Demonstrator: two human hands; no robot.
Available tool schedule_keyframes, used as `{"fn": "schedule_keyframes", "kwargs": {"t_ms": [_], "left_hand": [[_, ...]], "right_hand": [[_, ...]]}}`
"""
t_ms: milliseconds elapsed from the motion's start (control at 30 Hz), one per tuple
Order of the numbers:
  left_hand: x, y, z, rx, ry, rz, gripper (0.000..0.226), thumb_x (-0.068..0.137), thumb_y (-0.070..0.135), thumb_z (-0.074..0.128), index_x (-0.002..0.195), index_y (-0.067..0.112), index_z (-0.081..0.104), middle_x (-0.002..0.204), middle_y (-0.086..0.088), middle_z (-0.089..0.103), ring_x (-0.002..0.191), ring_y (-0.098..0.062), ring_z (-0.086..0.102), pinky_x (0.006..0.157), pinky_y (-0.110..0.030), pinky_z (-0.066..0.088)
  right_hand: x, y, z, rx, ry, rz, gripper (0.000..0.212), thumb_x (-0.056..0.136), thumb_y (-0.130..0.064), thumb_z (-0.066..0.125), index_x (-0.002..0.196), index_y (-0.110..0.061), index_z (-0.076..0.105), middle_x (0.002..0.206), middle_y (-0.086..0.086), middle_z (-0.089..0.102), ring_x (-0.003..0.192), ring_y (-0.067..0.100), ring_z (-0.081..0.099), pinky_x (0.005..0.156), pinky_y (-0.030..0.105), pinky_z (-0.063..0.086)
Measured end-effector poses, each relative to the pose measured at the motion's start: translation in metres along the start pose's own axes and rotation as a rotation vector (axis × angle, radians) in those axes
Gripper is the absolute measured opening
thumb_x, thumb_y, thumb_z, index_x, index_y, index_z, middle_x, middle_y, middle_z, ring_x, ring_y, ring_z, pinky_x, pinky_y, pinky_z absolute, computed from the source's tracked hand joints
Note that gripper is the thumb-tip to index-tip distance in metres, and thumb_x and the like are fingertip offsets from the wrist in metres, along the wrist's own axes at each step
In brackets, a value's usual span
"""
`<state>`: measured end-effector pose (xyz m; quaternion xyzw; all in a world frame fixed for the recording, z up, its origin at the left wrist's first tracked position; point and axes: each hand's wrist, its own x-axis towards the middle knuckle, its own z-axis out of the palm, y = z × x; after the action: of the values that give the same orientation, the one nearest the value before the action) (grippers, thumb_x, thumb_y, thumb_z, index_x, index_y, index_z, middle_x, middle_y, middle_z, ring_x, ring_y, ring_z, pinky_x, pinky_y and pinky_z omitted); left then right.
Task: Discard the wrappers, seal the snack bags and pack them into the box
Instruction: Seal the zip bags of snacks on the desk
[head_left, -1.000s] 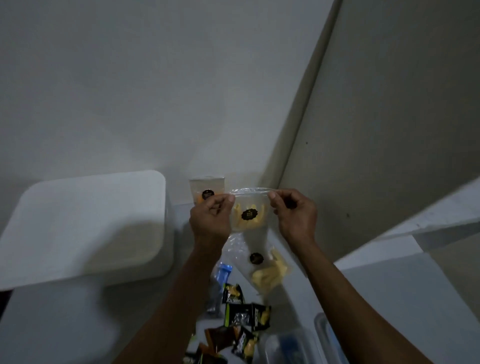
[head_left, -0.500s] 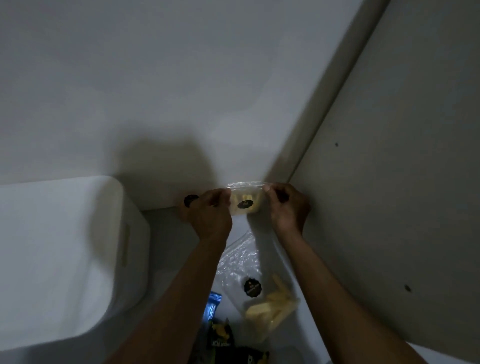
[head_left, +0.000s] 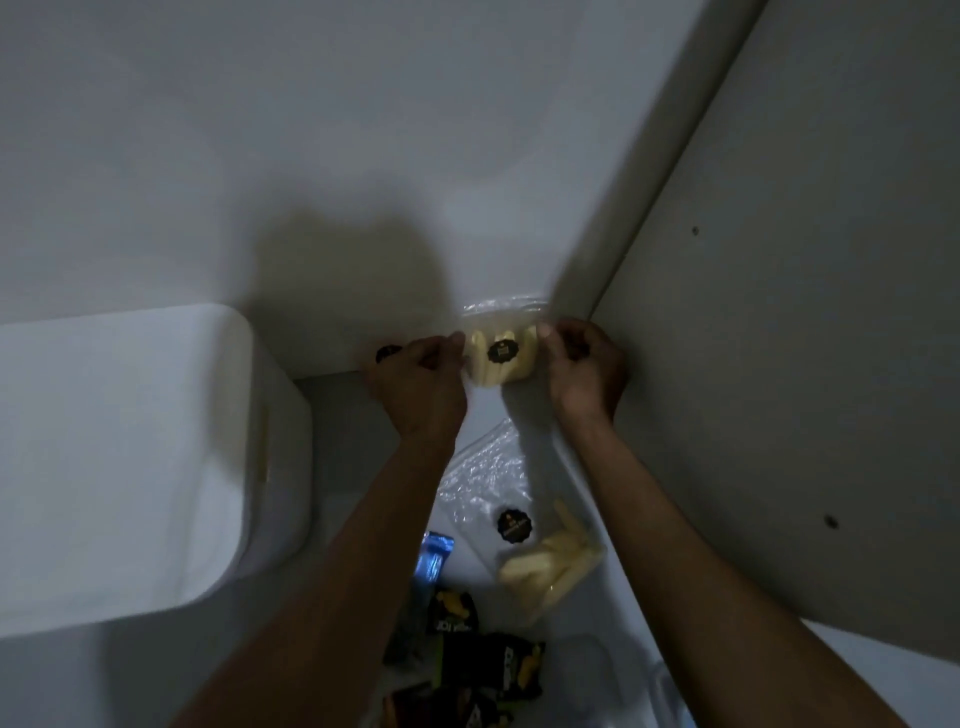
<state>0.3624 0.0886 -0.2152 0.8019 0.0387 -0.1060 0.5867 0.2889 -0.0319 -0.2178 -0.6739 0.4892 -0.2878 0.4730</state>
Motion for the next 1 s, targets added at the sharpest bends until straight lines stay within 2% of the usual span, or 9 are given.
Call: {"fn": "schedule_keyframes", "kwargs": {"t_ms": [167, 300, 400, 467, 533, 667, 800, 900, 1000], "left_hand": [[-0.032, 0.0, -0.045, 0.097, -0.022, 0.039, 0.022, 0.08, 0.043, 0.073, 0.088, 0.023, 0.077, 0.082, 0.005, 0.074, 0.082, -0.006, 0.069, 0.082, -0.028, 0.055], [-0.071, -0.01, -0.094, 0.184, 0.003, 0.041, 0.021, 0.085, 0.031, 0.073, 0.102, 0.017, 0.074, 0.088, 0.011, 0.068, 0.081, -0.003, 0.063, 0.068, -0.004, 0.041], [-0.095, -0.046, -0.122, 0.256, 0.05, 0.006, 0.03, 0.086, 0.024, 0.072, 0.113, 0.011, 0.068, 0.107, -0.002, 0.067, 0.101, -0.018, 0.063, 0.085, -0.021, 0.045], [-0.106, -0.074, -0.135, 0.337, 0.046, -0.072, 0.04, 0.086, 0.024, 0.071, 0.122, 0.008, 0.063, 0.122, -0.012, 0.063, 0.113, -0.027, 0.059, 0.097, -0.034, 0.045], [-0.111, -0.092, -0.144, 0.391, 0.046, -0.165, 0.052, 0.086, 0.025, 0.069, 0.132, 0.005, 0.055, 0.133, -0.017, 0.056, 0.123, -0.031, 0.052, 0.105, -0.035, 0.04], [-0.111, -0.108, -0.151, 0.411, -0.016, -0.232, 0.059, 0.092, 0.026, 0.062, 0.143, 0.004, 0.041, 0.14, -0.018, 0.052, 0.127, -0.031, 0.051, 0.103, -0.032, 0.037], [-0.107, -0.111, -0.152, 0.369, -0.006, -0.269, 0.049, 0.093, 0.027, 0.061, 0.138, 0.009, 0.049, 0.126, -0.014, 0.063, 0.116, -0.029, 0.059, 0.097, -0.03, 0.041], [-0.107, -0.111, -0.156, 0.384, 0.025, -0.263, 0.034, 0.09, 0.027, 0.065, 0.119, 0.011, 0.064, 0.113, -0.012, 0.069, 0.106, -0.029, 0.064, 0.092, -0.033, 0.045], [-0.118, -0.11, -0.165, 0.306, 0.052, -0.276, 0.011, 0.087, 0.026, 0.066, 0.093, 0.017, 0.07, 0.094, -0.007, 0.073, 0.091, -0.027, 0.068, 0.086, -0.04, 0.053]], "right_hand": [[-0.045, 0.002, -0.019, 0.018, -0.07, -0.002, 0.01, 0.084, -0.017, 0.075, 0.093, -0.012, 0.073, 0.077, -0.001, 0.071, 0.071, 0.008, 0.064, 0.072, 0.023, 0.053], [-0.108, 0.002, -0.024, 0.025, -0.264, -0.024, 0.012, 0.087, -0.009, 0.071, 0.094, -0.019, 0.069, 0.078, -0.007, 0.065, 0.067, -0.006, 0.058, 0.066, 0.007, 0.048], [-0.15, 0.018, -0.013, -0.083, -0.406, 0.01, 0.016, 0.087, -0.013, 0.072, 0.102, -0.019, 0.071, 0.082, -0.011, 0.067, 0.072, -0.004, 0.061, 0.069, 0.008, 0.049], [-0.172, 0.033, 0.001, -0.141, -0.48, 0.042, 0.021, 0.085, -0.015, 0.074, 0.105, -0.017, 0.07, 0.085, -0.004, 0.069, 0.075, 0.008, 0.065, 0.076, 0.018, 0.054], [-0.186, 0.044, 0.015, -0.199, -0.527, 0.053, 0.03, 0.083, -0.017, 0.074, 0.113, -0.014, 0.068, 0.091, 0.005, 0.07, 0.083, 0.019, 0.065, 0.082, 0.031, 0.054], [-0.194, 0.055, 0.032, -0.272, -0.564, 0.08, 0.047, 0.085, -0.015, 0.07, 0.13, -0.01, 0.057, 0.103, 0.012, 0.069, 0.096, 0.026, 0.065, 0.088, 0.033, 0.052], [-0.196, 0.059, 0.039, -0.148, -0.503, 0.171, 0.048, 0.082, -0.008, 0.071, 0.127, -0.015, 0.055, 0.087, -0.004, 0.062, 0.079, 0.015, 0.061, 0.088, 0.042, 0.055], [-0.198, 0.057, 0.029, -0.095, -0.446, 0.166, 0.043, 0.083, -0.009, 0.075, 0.121, -0.015, 0.057, 0.073, -0.011, 0.056, 0.064, 0.001, 0.054, 0.079, 0.028, 0.052], [-0.204, 0.05, 0.01, -0.015, -0.441, 0.188, 0.031, 0.083, -0.013, 0.077, 0.11, -0.016, 0.063, 0.075, -0.007, 0.062, 0.068, 0.008, 0.059, 0.076, 0.029, 0.053]]}}
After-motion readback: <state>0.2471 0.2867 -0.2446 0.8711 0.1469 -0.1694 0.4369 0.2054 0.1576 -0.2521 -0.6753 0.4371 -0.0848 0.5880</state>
